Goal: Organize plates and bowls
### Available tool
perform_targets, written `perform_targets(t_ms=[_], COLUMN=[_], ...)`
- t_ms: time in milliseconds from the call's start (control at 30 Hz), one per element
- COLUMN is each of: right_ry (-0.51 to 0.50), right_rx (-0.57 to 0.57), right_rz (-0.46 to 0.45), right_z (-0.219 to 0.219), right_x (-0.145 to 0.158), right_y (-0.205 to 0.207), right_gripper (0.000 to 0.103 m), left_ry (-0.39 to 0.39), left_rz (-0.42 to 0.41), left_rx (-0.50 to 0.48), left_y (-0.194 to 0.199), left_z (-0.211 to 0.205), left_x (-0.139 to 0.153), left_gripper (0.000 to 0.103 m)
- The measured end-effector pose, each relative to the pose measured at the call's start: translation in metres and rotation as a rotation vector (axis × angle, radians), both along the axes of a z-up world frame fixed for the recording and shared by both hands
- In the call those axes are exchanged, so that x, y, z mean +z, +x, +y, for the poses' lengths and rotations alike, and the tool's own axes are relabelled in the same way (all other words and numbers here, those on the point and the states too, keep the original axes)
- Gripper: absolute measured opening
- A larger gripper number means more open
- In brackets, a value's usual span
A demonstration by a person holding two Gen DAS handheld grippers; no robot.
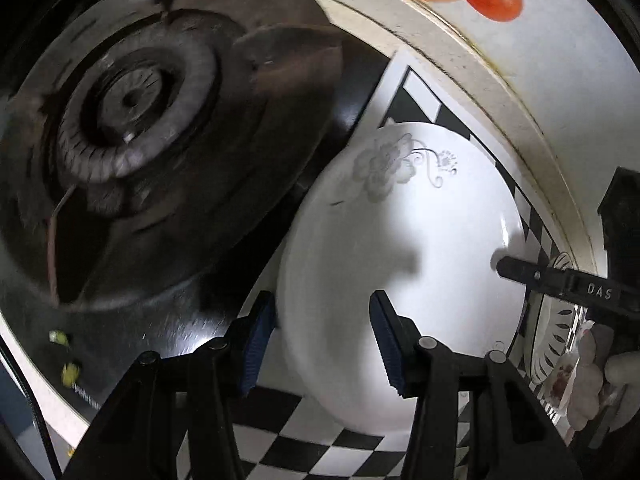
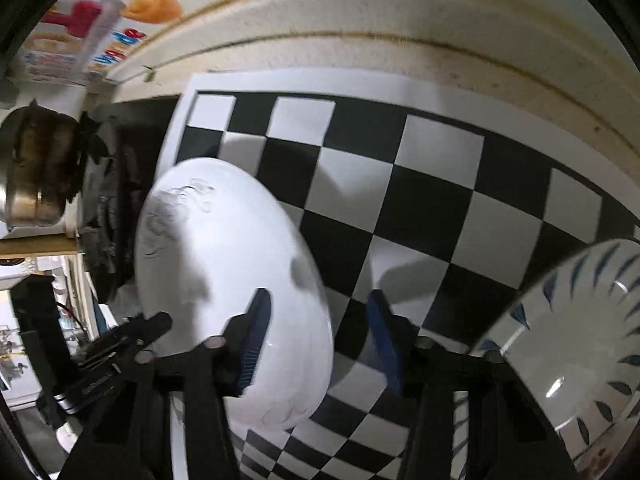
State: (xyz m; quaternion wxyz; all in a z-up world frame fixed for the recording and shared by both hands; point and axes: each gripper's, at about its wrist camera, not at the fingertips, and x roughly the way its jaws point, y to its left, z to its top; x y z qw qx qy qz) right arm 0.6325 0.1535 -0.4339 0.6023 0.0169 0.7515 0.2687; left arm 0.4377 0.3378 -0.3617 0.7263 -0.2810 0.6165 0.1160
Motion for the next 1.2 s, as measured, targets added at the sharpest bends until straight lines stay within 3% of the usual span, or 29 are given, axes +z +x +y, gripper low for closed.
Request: perform_targets(t_ms=[33, 67, 133, 400, 733, 1200], right_ry=[0.009, 0.024, 0.016, 0.014, 0.068, 0.148], right_rx=[-0.008, -0.011, -0.021, -0.015, -0.043, -0.187], right_rz=[-0.013, -0.012, -0.008, -0.079, -0.145, -0.225], right_z=[0.000, 0.001, 0.001, -0.008, -0.032, -0.143], right_x=[0.001, 0.001, -0.003, 0.007, 0.046, 0.124], right_y=[0.000, 0.001, 0.001, -0.008, -0.024, -0.088], right_gripper=[0.035, 0.023, 0.018, 0.017, 0.015, 0.013], left_ry=[0.015, 0.023, 0.036, 0.066, 0.087, 0.100], left_rz=[0.000, 0.001, 0.005, -0.037, -0.098, -0.183], left_rx=[-0.015, -0.023, -0.034, -0.071, -0.111, -0.251], left_y=[0.003, 0.005, 0.008, 0.011, -0.005, -0.028], left_z=[-0.001, -0.002, -0.004, 0.000, -0.010, -0.103], left_x=[0.000, 0.000, -0.001, 0.013, 0.060, 0.117], left_gripper=[0.038, 0.038, 0.038, 0.035, 0.035, 0.035])
